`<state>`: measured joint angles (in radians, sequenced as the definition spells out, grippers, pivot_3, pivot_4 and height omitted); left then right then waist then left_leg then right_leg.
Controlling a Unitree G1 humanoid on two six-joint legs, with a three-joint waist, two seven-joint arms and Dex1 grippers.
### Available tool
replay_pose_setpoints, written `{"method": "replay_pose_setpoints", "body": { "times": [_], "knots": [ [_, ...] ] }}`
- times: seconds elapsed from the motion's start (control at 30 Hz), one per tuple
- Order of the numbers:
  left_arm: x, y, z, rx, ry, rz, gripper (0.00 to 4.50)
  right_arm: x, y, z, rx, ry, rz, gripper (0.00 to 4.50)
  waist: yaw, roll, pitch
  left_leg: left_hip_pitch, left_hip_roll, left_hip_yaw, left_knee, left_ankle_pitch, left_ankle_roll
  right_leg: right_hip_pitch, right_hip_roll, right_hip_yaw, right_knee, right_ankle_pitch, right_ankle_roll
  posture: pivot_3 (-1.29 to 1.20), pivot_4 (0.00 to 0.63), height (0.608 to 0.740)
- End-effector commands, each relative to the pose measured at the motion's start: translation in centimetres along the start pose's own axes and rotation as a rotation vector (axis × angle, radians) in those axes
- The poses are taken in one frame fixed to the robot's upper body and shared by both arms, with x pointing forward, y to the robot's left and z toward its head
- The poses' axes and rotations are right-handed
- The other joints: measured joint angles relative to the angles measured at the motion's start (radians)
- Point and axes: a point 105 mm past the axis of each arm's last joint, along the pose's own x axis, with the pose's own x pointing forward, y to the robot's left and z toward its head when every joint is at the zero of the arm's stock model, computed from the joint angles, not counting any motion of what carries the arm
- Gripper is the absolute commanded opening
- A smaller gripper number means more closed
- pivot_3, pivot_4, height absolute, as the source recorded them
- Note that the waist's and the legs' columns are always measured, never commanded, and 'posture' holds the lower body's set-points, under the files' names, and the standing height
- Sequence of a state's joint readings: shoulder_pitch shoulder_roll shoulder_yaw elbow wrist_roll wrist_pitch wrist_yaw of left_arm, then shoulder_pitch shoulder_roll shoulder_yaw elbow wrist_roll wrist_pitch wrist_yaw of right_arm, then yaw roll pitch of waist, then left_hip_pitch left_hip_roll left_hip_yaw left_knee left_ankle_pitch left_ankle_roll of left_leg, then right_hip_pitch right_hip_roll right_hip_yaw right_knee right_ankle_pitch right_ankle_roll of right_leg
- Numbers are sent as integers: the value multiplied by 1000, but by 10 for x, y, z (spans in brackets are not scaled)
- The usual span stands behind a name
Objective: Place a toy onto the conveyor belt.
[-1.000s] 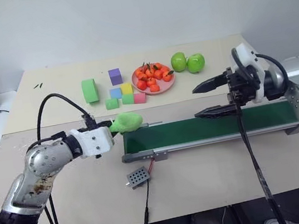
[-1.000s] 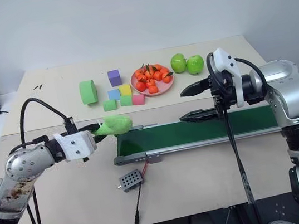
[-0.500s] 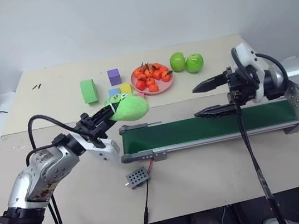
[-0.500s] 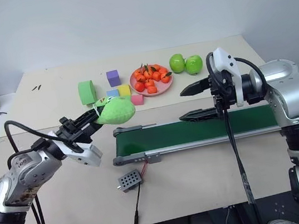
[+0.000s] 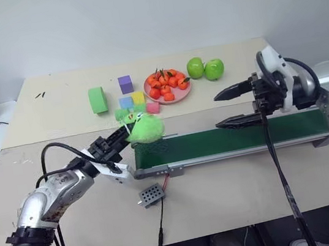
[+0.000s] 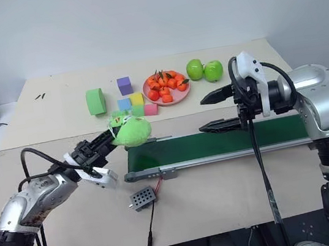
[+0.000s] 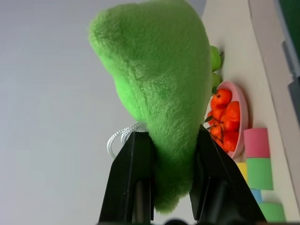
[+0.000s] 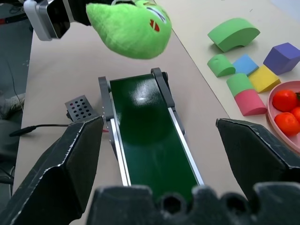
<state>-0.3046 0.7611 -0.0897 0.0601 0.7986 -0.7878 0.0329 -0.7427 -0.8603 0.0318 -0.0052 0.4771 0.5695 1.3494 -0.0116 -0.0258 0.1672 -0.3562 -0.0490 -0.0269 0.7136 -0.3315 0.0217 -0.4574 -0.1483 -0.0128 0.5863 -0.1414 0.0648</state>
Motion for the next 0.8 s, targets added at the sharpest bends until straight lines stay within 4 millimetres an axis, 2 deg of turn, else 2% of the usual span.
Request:
{"method": "replay_pose_setpoints", "body": {
  "times": [0.03, 0.2, 0.63, 0.7, 0.73, 0.8],
  "knots": [
    [4, 4, 3, 21, -33, 34, 924, -9, 1, 13, -46, -17, -25, 4500, 0, 0, 0, 0, 0, 0, 0, 0, 0, 0, 0, 0, 0, 0, 0, 0, 150, 739],
    [7, -8, 5, 11, -60, -3, 924, -10, 2, 12, -43, -16, -33, 4500, 0, 0, 0, 0, 0, 0, 0, 0, 0, 0, 0, 0, 0, 0, 0, 0, 150, 739],
    [6, -34, -5, -48, -70, -115, 924, -14, 4, 13, -42, -17, -49, 4500, 0, 0, 0, 0, 0, 0, 0, 0, 0, 0, 0, 0, 1, 0, 0, 0, 150, 739],
    [6, -35, -4, -53, -81, -125, 1467, -14, 5, 13, -40, -16, -50, 4500, 0, 0, 0, 0, 0, 0, 0, 0, 0, 0, 0, 0, 1, 0, 0, 0, 150, 739],
    [5, -37, -4, -56, -89, -135, 1599, -14, 5, 12, -38, -15, -51, 4500, 0, 0, 0, 0, 0, 0, 1, 0, 0, 0, 0, 0, 1, 0, 0, 0, 150, 739],
    [3, -40, -4, -65, -97, -153, 2317, -14, 5, 12, -37, -13, -51, 4500, -1, 0, 0, 0, 0, 0, 1, 0, 0, 0, 0, 0, 1, 0, 0, 0, 150, 739]
  ]
}}
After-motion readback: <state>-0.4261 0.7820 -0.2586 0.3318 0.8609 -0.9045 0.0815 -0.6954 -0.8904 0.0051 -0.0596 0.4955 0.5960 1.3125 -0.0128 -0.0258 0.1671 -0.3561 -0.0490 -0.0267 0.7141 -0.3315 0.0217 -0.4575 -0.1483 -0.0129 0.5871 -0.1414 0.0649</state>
